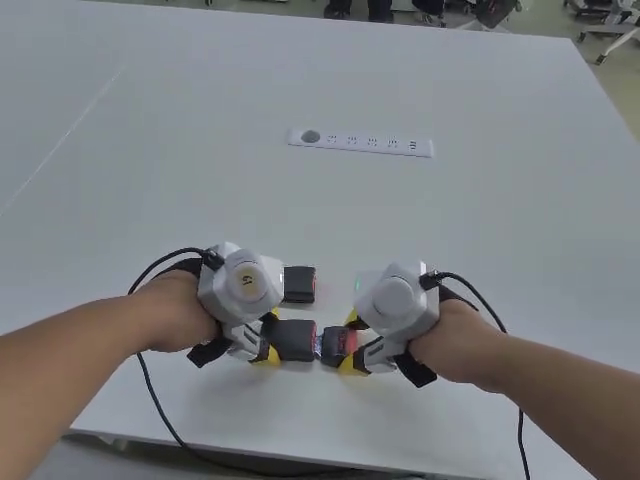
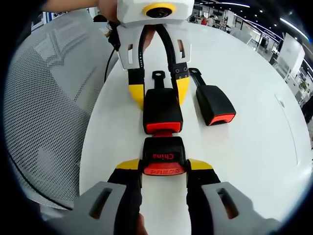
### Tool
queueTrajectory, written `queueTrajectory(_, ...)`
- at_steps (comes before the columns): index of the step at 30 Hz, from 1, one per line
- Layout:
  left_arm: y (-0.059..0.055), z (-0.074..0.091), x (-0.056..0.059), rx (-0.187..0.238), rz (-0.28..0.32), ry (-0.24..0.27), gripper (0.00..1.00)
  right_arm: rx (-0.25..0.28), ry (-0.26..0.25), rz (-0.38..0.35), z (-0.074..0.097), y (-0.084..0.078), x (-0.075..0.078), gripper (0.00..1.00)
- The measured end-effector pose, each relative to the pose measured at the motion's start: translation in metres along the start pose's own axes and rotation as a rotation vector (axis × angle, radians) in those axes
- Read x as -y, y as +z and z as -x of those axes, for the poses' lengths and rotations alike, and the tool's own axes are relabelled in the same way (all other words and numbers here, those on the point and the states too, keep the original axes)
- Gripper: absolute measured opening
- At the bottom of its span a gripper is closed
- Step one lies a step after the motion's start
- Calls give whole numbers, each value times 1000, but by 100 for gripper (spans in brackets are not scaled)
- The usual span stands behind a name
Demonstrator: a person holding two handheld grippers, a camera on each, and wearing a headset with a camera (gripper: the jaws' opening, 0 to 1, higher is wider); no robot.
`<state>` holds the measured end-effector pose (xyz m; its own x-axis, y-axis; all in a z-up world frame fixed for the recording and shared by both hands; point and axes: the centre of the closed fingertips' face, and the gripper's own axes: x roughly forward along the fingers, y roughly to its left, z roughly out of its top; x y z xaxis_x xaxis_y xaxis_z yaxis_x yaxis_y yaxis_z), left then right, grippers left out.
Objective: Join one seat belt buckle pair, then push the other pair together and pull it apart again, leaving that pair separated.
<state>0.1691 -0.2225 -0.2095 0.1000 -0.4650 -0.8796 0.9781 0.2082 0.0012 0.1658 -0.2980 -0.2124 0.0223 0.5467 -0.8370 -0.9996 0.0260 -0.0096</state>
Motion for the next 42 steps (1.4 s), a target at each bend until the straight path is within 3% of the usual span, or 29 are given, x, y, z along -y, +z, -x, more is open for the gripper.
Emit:
queueTrajectory(1,-2,-2,-1,-1,1,2,35,19,-3,-12,1,2,1,34)
queueTrajectory(6,-1,0,0,3,-1,27,35,19,-13,-14,7,3,-2,34)
queueTrajectory(9,2,1,-1,31,29,29,38,39,-17,-25,9,6,-2,34)
queueTrajectory(14,7,6,-1,30,25,35,42,69,-22,-22,11,14,-5,34)
queueTrajectory(16,12,12,-1,40,20,36,42,67,-22,-9,11,16,-5,34)
queueTrajectory(17,23,19,3,76,36,22,41,62,-21,5,13,17,-5,34)
queueTrajectory(19,32,24,1,125,58,31,40,64,-25,15,20,22,-6,33)
queueTrajectory(24,45,35,-8,164,51,55,40,97,-35,13,31,27,0,33)
queueTrajectory(31,52,35,-22,172,40,72,41,97,-54,-15,45,12,16,33)
queueTrajectory(37,50,34,-36,173,46,85,42,74,-80,-27,57,-5,32,33)
queueTrajectory(42,41,34,-53,159,50,90,43,60,-102,-44,61,-17,49,32)
